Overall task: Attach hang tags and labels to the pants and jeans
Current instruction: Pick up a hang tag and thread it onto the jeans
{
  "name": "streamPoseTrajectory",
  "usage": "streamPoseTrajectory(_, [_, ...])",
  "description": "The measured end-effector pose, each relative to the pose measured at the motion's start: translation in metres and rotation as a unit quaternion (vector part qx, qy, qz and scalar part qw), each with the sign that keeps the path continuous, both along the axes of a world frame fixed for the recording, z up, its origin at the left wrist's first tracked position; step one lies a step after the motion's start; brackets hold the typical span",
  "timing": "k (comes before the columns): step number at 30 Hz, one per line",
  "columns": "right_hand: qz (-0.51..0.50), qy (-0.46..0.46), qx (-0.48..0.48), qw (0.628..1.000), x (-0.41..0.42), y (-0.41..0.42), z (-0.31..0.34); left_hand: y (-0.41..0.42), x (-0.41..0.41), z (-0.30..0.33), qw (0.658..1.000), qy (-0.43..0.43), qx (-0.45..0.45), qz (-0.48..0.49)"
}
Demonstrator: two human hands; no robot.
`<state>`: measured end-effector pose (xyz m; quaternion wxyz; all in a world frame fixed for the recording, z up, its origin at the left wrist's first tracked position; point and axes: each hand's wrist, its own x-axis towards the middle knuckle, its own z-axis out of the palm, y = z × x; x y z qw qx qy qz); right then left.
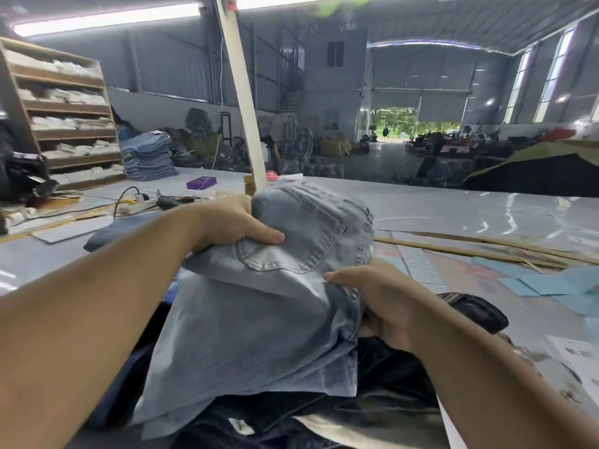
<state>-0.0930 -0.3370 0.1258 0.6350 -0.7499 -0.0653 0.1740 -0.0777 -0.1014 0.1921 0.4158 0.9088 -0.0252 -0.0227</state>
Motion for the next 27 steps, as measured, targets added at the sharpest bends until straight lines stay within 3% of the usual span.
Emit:
streamPoseTrajectory(5, [-0.009,-0.104,-0.202,0.974,-0.012,0.001,-0.007,-0.010,0.003,-0.021,0.992,0.092,0.082,-0.005])
streamPoseTrajectory(8, [0.001,-0.129,-0.260,0.957,-0.015,-0.003,-0.010,-0.018,0.004,-0.028,0.985,0.136,0.103,-0.031])
streamPoseTrajectory(16, [-0.026,-0.108,-0.076,0.991,-0.005,0.002,-0.022,-0.011,0.003,-0.024,0.973,0.225,0.022,-0.053])
streamPoseTrajectory(20, [-0.025,-0.111,-0.008,0.994,0.005,0.010,-0.021,-0.005,-0.003,-0.024,0.964,0.260,0.025,-0.051])
streamPoseTrajectory(24, [-0.021,-0.118,0.007,0.993,0.012,0.026,-0.017,0.003,-0.009,-0.020,0.972,0.232,0.043,-0.008])
streamPoseTrajectory(27, [-0.031,-0.107,0.058,0.992,0.017,0.040,-0.003,0.016,-0.013,-0.008,0.986,0.162,0.027,0.028])
